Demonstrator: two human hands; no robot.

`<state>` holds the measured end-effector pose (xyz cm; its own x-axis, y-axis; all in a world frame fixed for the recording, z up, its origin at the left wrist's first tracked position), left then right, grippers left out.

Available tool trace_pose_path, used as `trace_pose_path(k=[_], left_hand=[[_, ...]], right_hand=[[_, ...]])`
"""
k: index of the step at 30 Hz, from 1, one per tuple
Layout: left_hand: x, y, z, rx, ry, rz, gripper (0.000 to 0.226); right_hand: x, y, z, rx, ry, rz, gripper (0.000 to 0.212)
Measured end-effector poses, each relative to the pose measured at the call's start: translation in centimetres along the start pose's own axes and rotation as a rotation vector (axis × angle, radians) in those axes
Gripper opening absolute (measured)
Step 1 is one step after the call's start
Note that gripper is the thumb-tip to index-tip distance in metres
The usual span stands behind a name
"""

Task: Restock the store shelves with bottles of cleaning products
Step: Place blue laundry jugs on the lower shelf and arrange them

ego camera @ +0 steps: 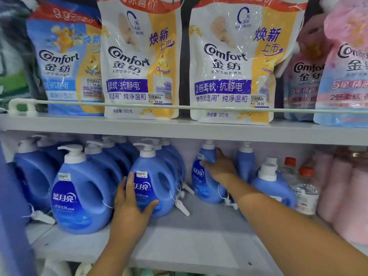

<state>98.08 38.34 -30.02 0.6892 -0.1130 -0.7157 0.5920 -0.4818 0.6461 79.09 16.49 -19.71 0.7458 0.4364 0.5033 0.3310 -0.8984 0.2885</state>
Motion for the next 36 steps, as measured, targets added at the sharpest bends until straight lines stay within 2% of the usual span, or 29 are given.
trace_pose_path(k=[5,11,13,16,18,19,20,22,24,27,32,36], left_hand=[[-0.3,-0.2,-0.1,0.009,-0.004,-0.010,0.109],[-0.5,-0.2,-0.4,0.042,-0.013,-0.045,0.102],[-1.0,-0.5,-0.4,0.041,0.004,-0.037,0.090],[-2.5,-1.5,-1.0,0.003,-0.078,0.070,0.056],[-3.8,-3.0,-1.5,0.055,-0.202,0.083,0.040],[-4.5,-3.7,-1.7,0.107,-0.268,0.061,0.039],[-5.2,-4.3,-1.9,0.165,-0.342,0.022,0.046],[-6.3,-5.0,-2.0,0.266,-0.475,-0.047,0.076],[-6.9,-4.9,-2.2,0.292,-0.453,-0.007,0.097],[-6.2,-3.7,-3.5,0.224,-0.356,0.057,0.091],[-4.0,-3.4,-5.7,0.116,-0.257,0.066,0.073],[-4.9,-3.1,-6.5,0.033,-0.116,0.149,0.080]], right_hand=[[0.4,-2.6,0.6,0.007,0.192,-0.022,0.050],[-0.9,-9.0,-3.1,0.034,0.134,-0.043,0.044],[-1.2,-11.3,-4.7,0.122,0.184,-0.055,0.038],[-1.5,-13.4,-6.3,0.236,0.260,-0.128,0.031],[-1.1,-14.1,-6.4,0.295,0.301,-0.163,0.030],[-0.8,-14.2,-6.0,0.300,0.322,-0.178,0.031],[-0.3,-14.2,-5.3,0.288,0.333,-0.196,0.033],[1.0,-14.5,-3.7,0.209,0.303,-0.257,0.045],[2.5,-15.0,-2.0,0.154,0.299,-0.349,0.057],[3.6,-16.1,1.6,0.143,0.416,-0.432,0.073],[4.5,-18.2,7.0,0.100,0.257,-0.486,0.121],[6.5,-17.5,8.0,0.171,0.151,-0.533,0.124]])
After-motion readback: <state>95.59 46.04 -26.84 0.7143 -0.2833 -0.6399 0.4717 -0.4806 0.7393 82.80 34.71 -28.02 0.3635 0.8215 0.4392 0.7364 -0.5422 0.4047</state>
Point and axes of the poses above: each hand's wrist, its own y-axis towards the middle knuckle, its own z-axis out of the palm, x = y × z, the point moved 2 cm from there along y, towards the middle knuckle, and after that the axes turned 13 degrees about -y, right-handed, at the moved point
